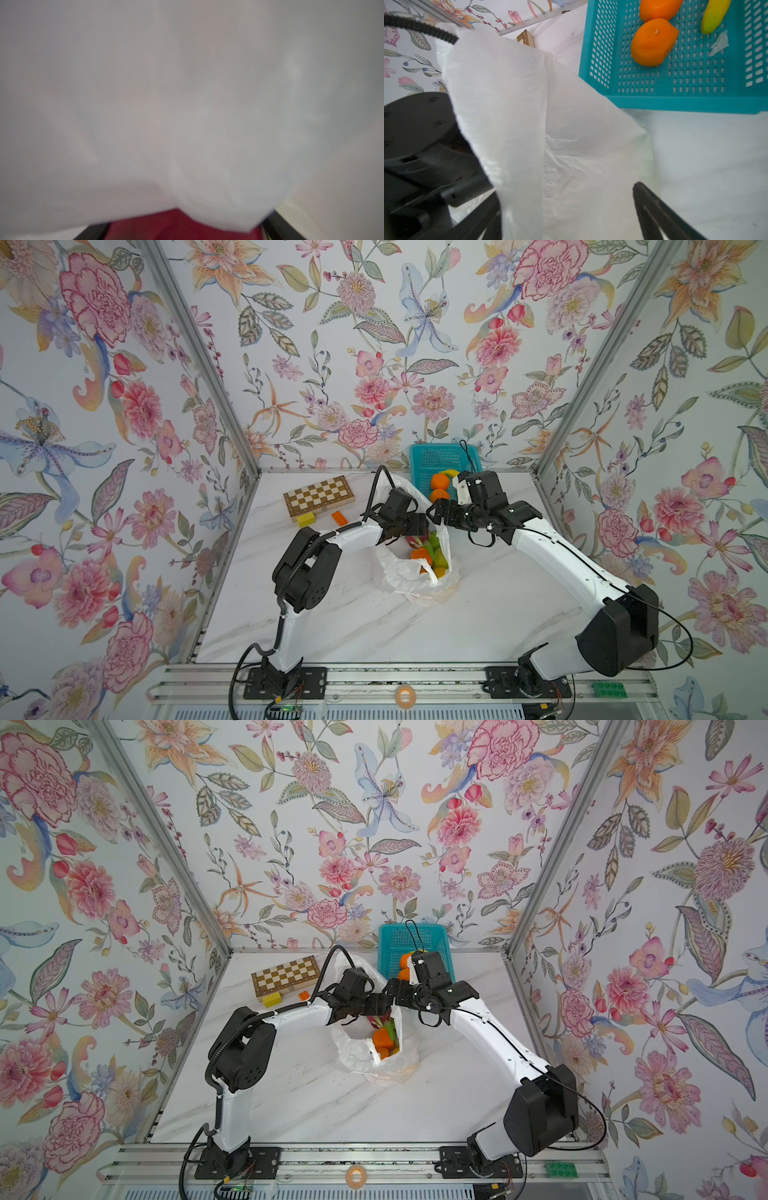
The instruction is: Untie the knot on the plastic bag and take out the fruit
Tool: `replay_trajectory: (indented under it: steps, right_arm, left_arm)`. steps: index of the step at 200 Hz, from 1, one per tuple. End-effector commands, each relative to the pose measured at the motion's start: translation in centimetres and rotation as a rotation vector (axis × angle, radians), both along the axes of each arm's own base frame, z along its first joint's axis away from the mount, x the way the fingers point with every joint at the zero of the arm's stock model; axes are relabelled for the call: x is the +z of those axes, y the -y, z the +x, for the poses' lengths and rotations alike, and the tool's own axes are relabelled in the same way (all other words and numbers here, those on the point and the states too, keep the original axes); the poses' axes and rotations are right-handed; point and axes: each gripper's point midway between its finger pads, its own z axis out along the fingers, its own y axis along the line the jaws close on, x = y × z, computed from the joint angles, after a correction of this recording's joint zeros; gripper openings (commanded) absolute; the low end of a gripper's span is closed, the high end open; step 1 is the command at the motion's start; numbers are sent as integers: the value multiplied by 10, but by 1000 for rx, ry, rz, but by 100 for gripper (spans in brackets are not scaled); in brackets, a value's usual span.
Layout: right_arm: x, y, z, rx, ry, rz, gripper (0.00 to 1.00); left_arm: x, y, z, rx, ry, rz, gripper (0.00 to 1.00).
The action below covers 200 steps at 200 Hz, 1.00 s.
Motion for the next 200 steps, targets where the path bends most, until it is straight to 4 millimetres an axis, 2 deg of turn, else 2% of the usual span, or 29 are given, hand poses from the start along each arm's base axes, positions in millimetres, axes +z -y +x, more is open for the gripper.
replay_trajectory:
  steps: [1, 18, 37, 57, 118, 157, 179, 200]
  right_arm:
    - [-3, -4, 3, 37, 8, -63, 87]
    - [-14, 7, 13, -23, -20, -132, 74]
    - [-16, 11, 25, -50, -26, -148, 60]
    - [-16, 11, 35, -65, -18, -159, 51]
    - [-28, 11, 58, -102, -57, -152, 54]
    - [-52, 8, 60, -98, -131, -146, 55]
    - [-57, 4, 60, -87, -153, -131, 55]
    - [-54, 1, 57, -70, -159, -111, 63]
  left_arm:
    - [33, 2, -1, -42, 75, -56, 52]
    - [41, 1, -6, -61, 95, -68, 52]
    - [47, 1, -11, -87, 117, -76, 52]
    - [55, 1, -16, -116, 151, -87, 51]
    - [75, 2, -38, -228, 237, -140, 51]
    - [98, -2, -50, -283, 374, -156, 51]
    - [106, -7, -55, -308, 437, -143, 52]
    - [108, -10, -58, -317, 461, -124, 52]
